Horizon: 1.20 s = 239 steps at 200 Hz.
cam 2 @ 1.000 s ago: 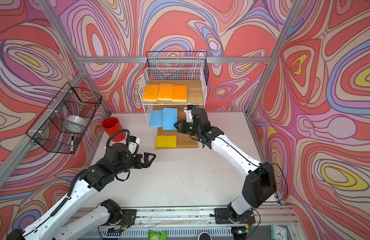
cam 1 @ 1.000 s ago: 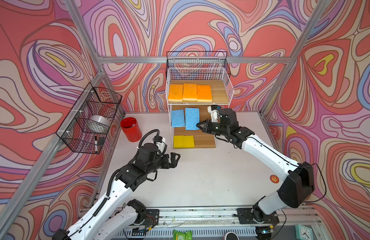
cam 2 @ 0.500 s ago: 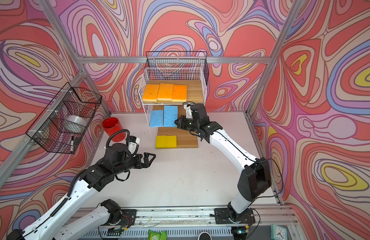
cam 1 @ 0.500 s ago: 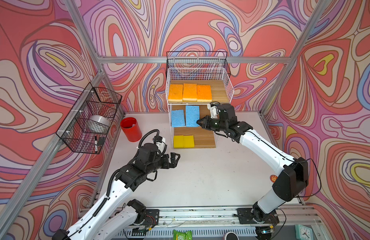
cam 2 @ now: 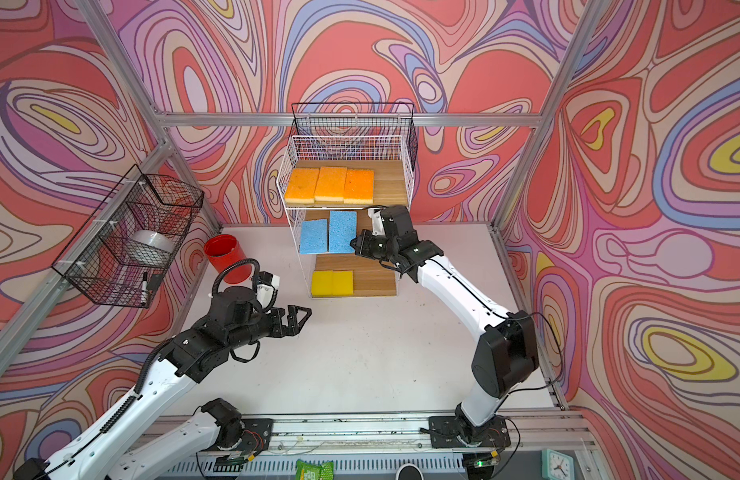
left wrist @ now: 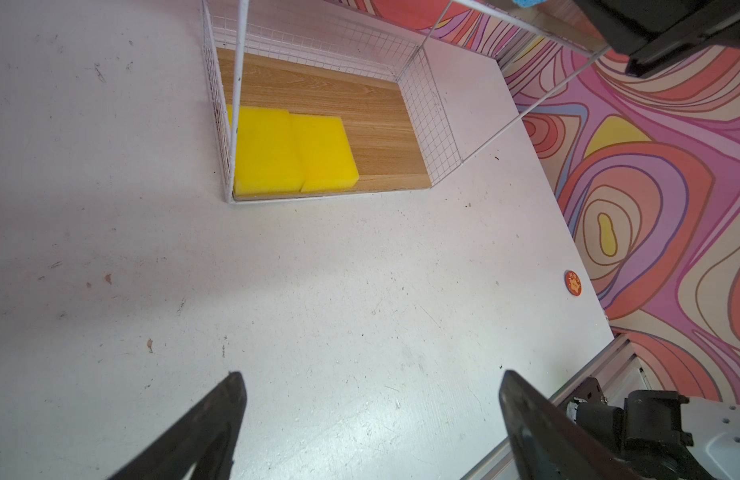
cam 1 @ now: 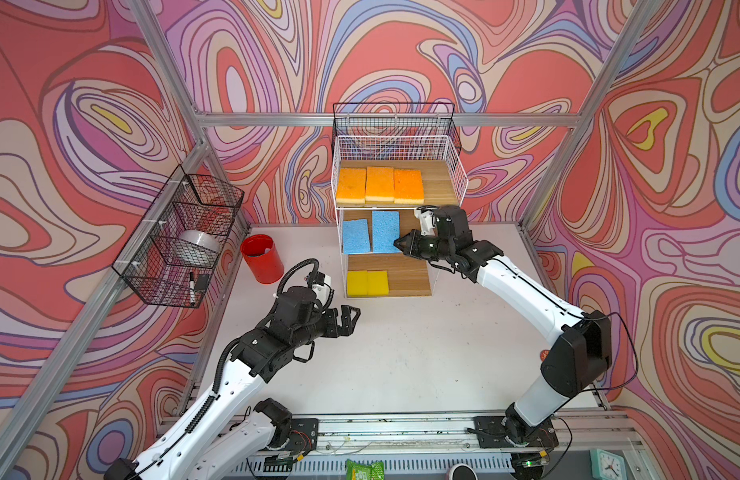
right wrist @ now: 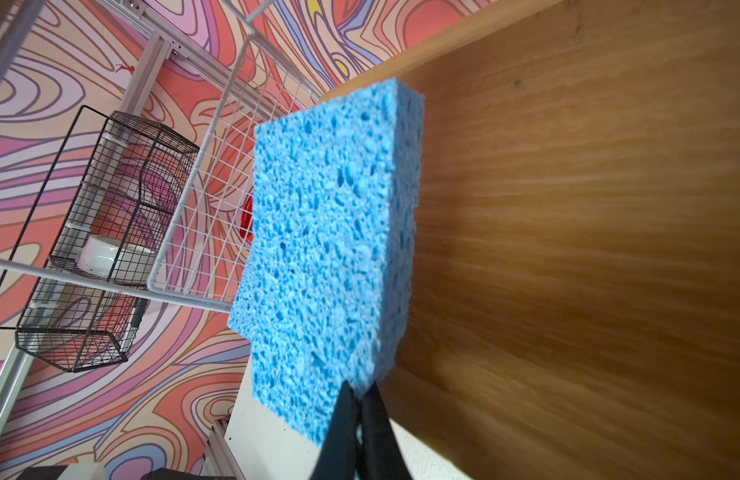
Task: Place and organize the cleaning sponges onto the shelf
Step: 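Lay the blue sponge flat beside the other blue sponge and open the right gripper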
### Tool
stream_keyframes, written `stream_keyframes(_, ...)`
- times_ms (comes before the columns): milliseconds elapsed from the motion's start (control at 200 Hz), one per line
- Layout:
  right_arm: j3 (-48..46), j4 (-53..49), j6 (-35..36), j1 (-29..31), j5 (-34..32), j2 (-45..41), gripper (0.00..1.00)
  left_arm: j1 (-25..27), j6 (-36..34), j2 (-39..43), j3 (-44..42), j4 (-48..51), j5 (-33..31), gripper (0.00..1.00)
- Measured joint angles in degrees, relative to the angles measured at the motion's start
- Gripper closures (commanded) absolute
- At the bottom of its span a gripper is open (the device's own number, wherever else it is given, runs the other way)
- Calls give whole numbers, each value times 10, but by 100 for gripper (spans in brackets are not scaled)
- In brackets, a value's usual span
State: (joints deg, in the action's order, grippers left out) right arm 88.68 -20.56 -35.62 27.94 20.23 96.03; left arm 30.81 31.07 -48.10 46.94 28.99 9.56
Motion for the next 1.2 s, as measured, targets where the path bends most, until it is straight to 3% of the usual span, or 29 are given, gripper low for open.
stream_keyframes(260,15,-7,2,0,0,11,100,0,0,0,0,0,0,4)
stream_keyframes(441,22,-10,7,0,0,21,75,0,-1,0,0,0,0,4)
stream_keyframes(641,22,-11,9,-1,0,21,64,0,-5,0,0,0,0,4)
stream_keyframes(1197,16,14,9,-1,39,21,66,0,-5,-3,0,0,0,4)
